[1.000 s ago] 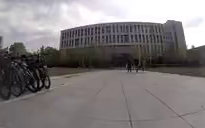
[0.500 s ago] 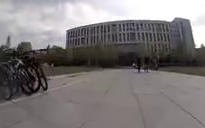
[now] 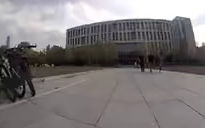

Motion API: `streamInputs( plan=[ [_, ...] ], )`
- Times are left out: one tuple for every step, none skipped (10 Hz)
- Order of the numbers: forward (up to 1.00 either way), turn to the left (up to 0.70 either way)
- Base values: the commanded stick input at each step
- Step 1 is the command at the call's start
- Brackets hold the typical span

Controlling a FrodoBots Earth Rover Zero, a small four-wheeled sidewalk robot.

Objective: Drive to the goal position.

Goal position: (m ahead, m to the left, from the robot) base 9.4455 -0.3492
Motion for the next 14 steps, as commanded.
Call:
streamInputs(
  plan=[
    [1.00, 0.02],
    [1.00, 0.02],
    [1.00, 0.02],
    [1.00, 0.02],
    [1.00, 0.02],
    [1.00, 0.02],
    [1.00, 0.02],
    [1.00, 0.02],
    [1.00, 0.02],
    [1.00, 0.02],
    [1.00, 0.02],
    [1.00, 0.02],
    [1.00, 0.02],
    [1.00, 0.02]
  ],
)
